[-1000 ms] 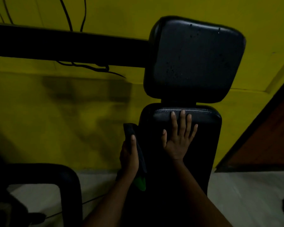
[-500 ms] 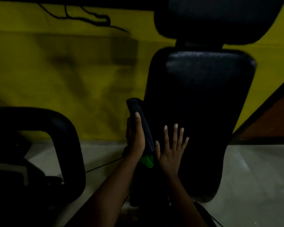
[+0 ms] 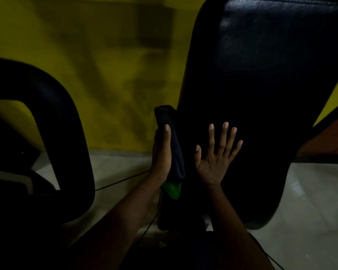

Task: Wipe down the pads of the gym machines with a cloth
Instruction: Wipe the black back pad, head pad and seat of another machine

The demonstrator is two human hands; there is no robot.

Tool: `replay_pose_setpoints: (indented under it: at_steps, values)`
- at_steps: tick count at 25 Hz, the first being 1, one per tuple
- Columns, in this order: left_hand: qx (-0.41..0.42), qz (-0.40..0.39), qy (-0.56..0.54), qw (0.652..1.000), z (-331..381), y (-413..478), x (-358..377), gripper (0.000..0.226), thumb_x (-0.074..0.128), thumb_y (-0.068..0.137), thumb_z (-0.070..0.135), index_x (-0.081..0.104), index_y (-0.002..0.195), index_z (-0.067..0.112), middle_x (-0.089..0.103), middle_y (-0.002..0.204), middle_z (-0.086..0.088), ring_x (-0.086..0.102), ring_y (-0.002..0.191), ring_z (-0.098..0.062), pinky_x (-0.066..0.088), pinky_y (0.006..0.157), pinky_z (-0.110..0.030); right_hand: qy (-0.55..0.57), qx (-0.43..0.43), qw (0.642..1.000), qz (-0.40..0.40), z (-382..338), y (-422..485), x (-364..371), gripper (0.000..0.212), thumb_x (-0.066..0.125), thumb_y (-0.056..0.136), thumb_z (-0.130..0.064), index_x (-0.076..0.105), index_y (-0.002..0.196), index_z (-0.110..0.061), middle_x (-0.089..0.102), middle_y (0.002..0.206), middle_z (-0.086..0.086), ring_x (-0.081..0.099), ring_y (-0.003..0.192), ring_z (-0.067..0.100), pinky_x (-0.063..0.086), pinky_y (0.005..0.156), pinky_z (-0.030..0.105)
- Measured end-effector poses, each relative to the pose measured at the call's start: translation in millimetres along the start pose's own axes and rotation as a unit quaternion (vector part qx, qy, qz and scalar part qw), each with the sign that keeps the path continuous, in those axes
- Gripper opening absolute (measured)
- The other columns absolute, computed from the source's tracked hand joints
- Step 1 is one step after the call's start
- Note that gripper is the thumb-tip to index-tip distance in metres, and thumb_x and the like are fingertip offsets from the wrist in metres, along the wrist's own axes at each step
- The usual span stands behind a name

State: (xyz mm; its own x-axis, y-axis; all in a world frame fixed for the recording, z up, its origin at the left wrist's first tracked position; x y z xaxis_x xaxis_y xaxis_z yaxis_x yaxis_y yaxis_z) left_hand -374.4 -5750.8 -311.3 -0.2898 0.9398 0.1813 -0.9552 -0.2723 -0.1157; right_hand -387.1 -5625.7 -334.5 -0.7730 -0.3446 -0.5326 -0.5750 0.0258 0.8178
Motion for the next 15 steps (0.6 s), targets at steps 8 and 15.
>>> replay_pose_setpoints:
  at_steps: [8,15]
  values:
    - [-0.092,-0.032,-0.065,0.993,-102.4,-12.4,-37.3,0.06,0.042,0.077,0.061,0.048,0.125,0.026,0.058,0.116,0.011,0.055,0.104,-0.003,0.042,0.084,-0.018,0.047,-0.013,0.996,-0.069,-5.9,-115.8,15.8,0.052,0.016,0.1,-0.038,0.0,0.148,-0.03,-0.011,0.157,-0.008,-0.006,0.145,0.017,-0.001,0.115,0.047]
    - [-0.183,-0.01,-0.01,0.983,-177.3,-34.0,-69.4,0.075,0.046,0.072,0.076,0.051,0.128,0.025,0.055,0.131,0.001,0.055,0.116,-0.015,0.044,0.093,-0.029,0.03,0.007,0.998,-0.052,-7.2,-125.6,25.8,0.052,0.012,0.099,-0.037,0.0,0.149,-0.03,-0.012,0.157,-0.01,-0.007,0.145,0.015,-0.003,0.116,0.044]
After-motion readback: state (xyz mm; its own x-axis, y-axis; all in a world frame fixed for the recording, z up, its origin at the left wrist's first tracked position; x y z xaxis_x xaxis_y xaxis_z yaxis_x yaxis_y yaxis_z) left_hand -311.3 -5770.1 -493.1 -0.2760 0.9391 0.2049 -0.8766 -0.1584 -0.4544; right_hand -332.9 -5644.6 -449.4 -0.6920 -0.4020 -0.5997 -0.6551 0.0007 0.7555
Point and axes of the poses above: each hand's wrist, its own y-axis towards the middle knuckle, its own x-axis out of the palm, z = x × y, the point moved 2 cm from there along y, towards the middle knuckle
